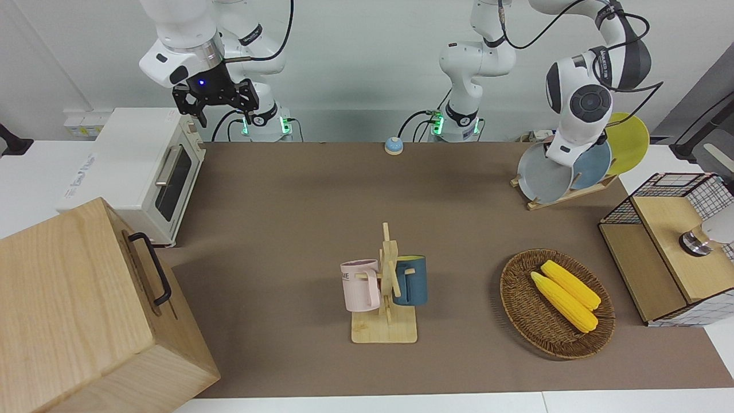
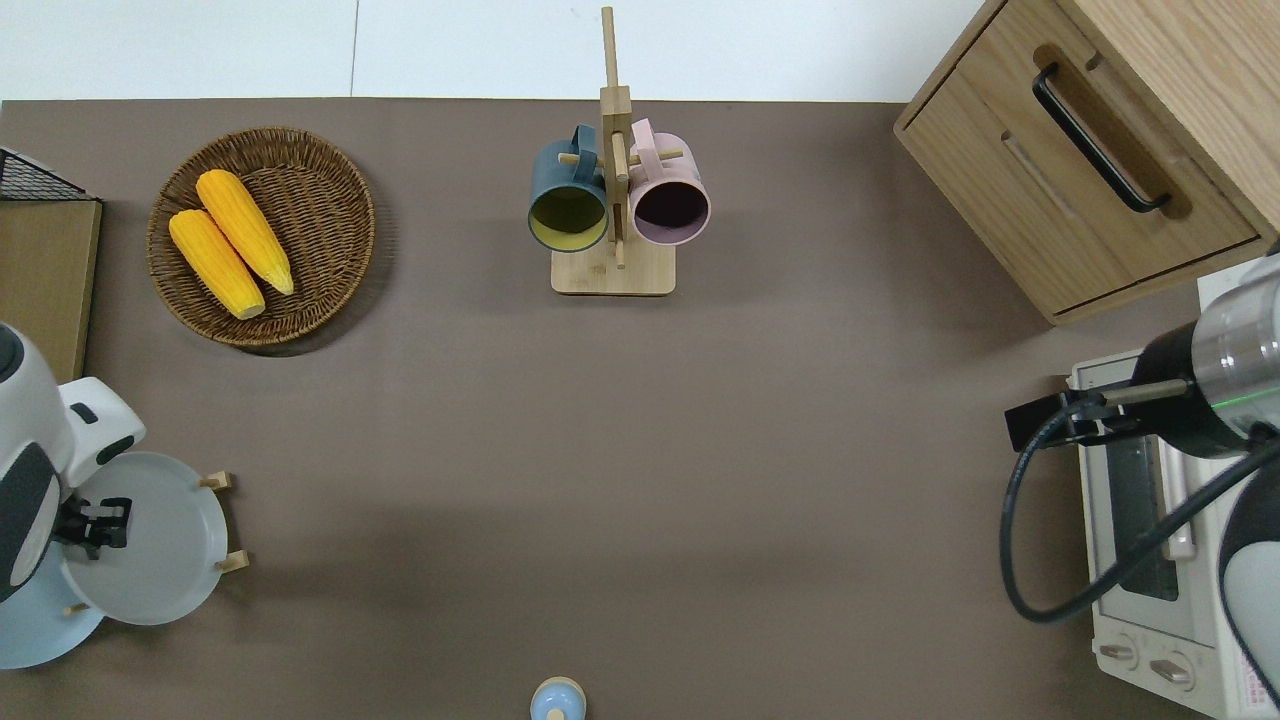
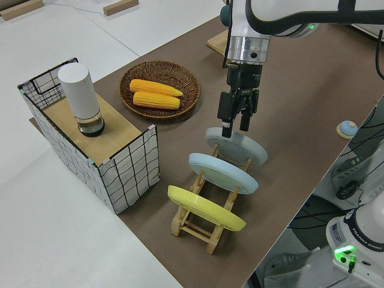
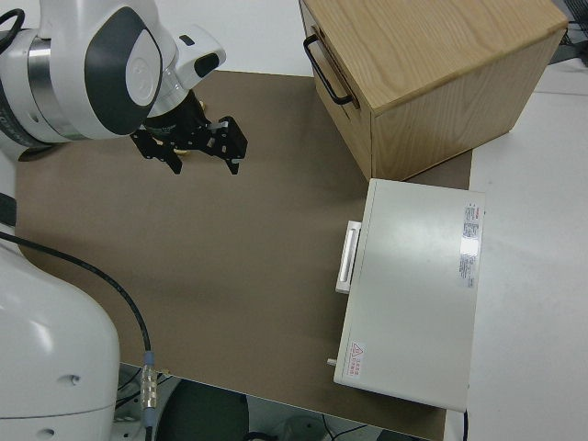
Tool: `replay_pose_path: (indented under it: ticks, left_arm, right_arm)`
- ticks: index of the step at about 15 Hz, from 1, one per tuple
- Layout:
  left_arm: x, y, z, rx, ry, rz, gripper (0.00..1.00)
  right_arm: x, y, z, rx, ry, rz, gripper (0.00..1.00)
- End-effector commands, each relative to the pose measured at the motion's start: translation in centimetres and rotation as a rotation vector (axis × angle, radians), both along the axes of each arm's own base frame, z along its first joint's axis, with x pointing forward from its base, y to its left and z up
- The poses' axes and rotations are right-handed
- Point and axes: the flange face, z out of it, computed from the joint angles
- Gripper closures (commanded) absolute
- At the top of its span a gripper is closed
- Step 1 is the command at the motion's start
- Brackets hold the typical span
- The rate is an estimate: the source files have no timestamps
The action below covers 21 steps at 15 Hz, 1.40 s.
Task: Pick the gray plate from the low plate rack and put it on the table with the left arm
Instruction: 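Lower the left gripper onto the gray plate's rim in the rack, then close the left gripper on the plate rim and lift it from the rack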
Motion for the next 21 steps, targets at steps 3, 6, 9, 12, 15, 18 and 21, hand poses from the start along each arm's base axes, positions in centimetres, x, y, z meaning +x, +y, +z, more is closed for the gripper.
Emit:
replay_pose_path:
  ticks: [3,6,9,12,15,18,21]
  left_arm:
    - [0.0,-0.2,-2.2,-0.012,-0.010,0.036,0.83]
    - [0.0,-0.1,-2.0,-0.012,-0.013,0.038,0.93]
    - [0.1,-0.1,-1.5,-0.010,-0.016,0.038,0.94]
    - [0.9,-0.1,1.7,-0.004,-0.055,0.034,0.98]
    - [1.4,-0.1,4.8,0.002,-0.062,0.050,1.00]
    - [1.4,-0.8,7.2,0.010,-0.061,0.055,1.00]
    - [1.5,-2.9,7.5,-0.062,-0.064,0.066,1.00]
  right_arm:
    - [-0.3,-0.4,0.4,0.002,0.005,-0.005,0.011]
    - [-0.3,-0.3,0.4,0.002,0.005,-0.003,0.013]
    - [-0.3,-0.4,0.4,0.002,0.005,-0.005,0.011]
    - [-0.3,-0.3,0.4,0.000,0.005,-0.003,0.013]
    - [-0.3,-0.3,0.4,0.002,0.005,-0.003,0.011]
    - [-0.3,-0.4,0.4,0.002,0.005,-0.005,0.011]
    - [-0.3,-0.3,0.4,0.002,0.005,-0.003,0.013]
